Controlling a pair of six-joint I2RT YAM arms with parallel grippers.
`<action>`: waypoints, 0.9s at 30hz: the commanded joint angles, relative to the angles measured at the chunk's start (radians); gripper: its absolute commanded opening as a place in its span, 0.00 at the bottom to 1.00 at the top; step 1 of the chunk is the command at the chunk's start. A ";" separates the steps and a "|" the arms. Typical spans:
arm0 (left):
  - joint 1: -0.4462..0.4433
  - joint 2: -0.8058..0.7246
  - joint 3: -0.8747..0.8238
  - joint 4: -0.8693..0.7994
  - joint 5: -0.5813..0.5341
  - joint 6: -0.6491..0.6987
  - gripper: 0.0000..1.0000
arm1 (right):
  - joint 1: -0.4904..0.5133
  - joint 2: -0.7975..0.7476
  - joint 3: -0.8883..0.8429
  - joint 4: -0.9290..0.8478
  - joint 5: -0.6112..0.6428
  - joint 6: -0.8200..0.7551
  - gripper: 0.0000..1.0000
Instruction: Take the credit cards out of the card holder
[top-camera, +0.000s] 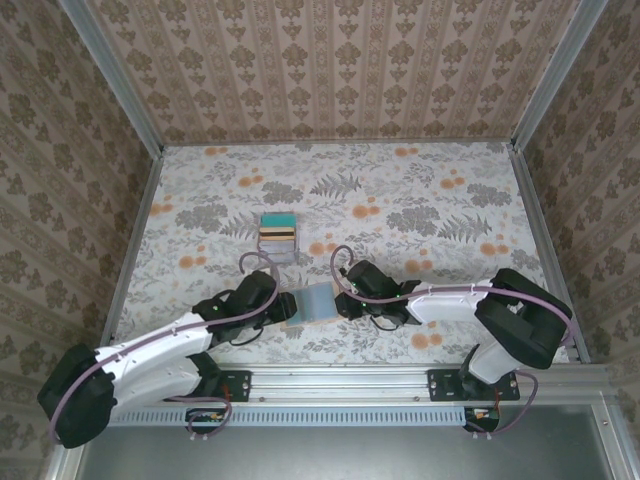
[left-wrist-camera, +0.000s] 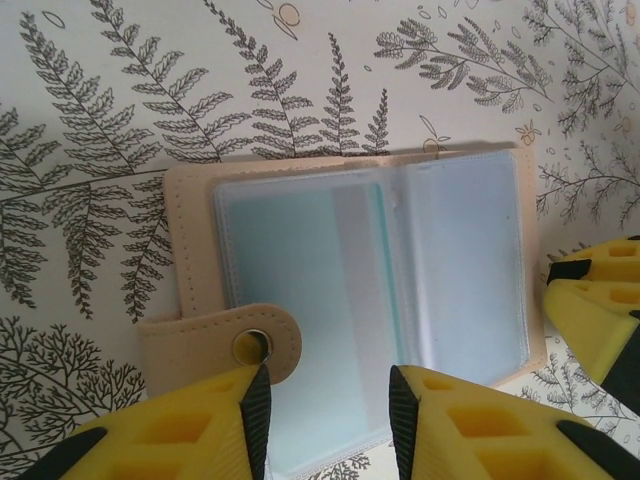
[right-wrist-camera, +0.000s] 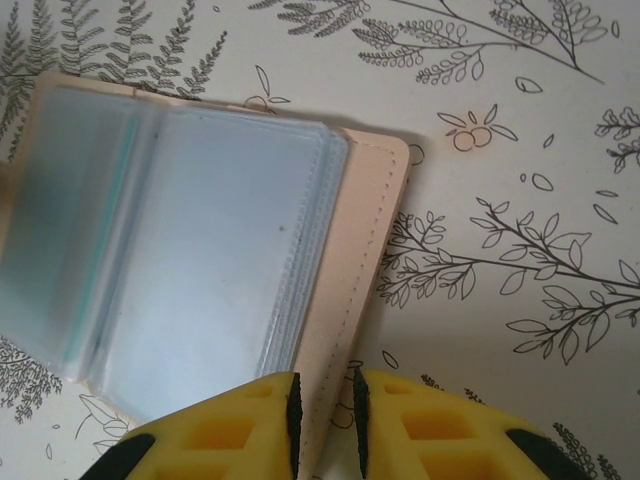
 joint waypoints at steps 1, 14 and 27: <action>-0.007 0.011 -0.017 0.018 -0.016 -0.018 0.39 | 0.006 0.016 -0.020 0.053 -0.013 0.035 0.24; -0.011 0.016 -0.062 0.059 0.005 -0.035 0.37 | 0.018 0.030 -0.044 0.054 -0.015 0.037 0.24; -0.030 0.071 -0.051 0.091 0.027 -0.027 0.35 | 0.020 0.038 -0.039 0.052 -0.016 0.037 0.24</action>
